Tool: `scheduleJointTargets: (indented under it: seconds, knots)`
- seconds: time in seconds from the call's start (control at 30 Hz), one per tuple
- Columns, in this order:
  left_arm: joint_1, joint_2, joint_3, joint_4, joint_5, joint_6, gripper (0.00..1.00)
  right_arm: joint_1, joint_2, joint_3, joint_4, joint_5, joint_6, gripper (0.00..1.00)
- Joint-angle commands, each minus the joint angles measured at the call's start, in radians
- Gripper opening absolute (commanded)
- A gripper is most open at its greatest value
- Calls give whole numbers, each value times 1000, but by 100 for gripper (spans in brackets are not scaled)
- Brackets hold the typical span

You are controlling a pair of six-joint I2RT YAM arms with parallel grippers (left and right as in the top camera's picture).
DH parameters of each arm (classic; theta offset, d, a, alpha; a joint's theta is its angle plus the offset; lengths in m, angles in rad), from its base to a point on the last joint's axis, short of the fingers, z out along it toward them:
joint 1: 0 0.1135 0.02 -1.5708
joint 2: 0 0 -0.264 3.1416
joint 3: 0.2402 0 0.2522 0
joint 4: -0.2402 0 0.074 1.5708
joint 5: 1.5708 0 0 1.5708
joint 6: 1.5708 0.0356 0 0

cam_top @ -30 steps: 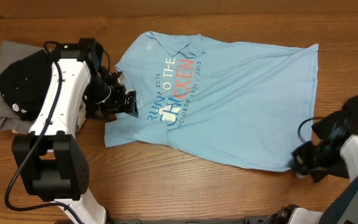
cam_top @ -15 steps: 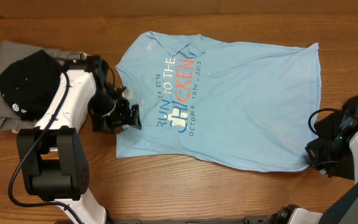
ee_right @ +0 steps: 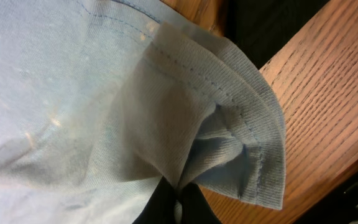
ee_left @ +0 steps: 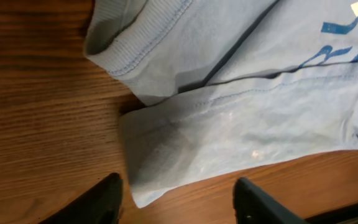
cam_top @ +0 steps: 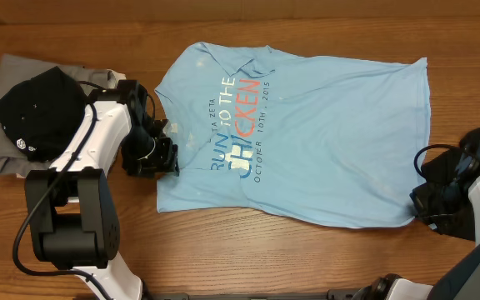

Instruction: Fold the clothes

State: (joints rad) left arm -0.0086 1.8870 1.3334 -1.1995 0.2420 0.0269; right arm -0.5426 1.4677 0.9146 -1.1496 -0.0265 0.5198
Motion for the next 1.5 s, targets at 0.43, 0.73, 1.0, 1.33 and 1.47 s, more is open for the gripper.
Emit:
scheduleJointTargets:
  seconds: [0.43, 0.73, 1.0, 1.33, 1.47]
  knots:
    - [-5, -10, -103, 75, -32, 6, 77, -1, -13, 8, 3, -13, -3, 4]
    - [14, -10, -100, 92, -15, 25, 77, -1, -13, 8, 3, -13, -3, 4]
    - [8, -10, -167, 178, 140, 33, 50, -1, -13, 8, 3, -13, -3, 4]
    - [11, -12, -113, 145, 151, 76, 4, -1, -13, 8, -4, -13, -3, 4]
    - [23, -12, -77, 134, 120, 85, 4, -1, -13, 8, -8, -13, -18, 4]
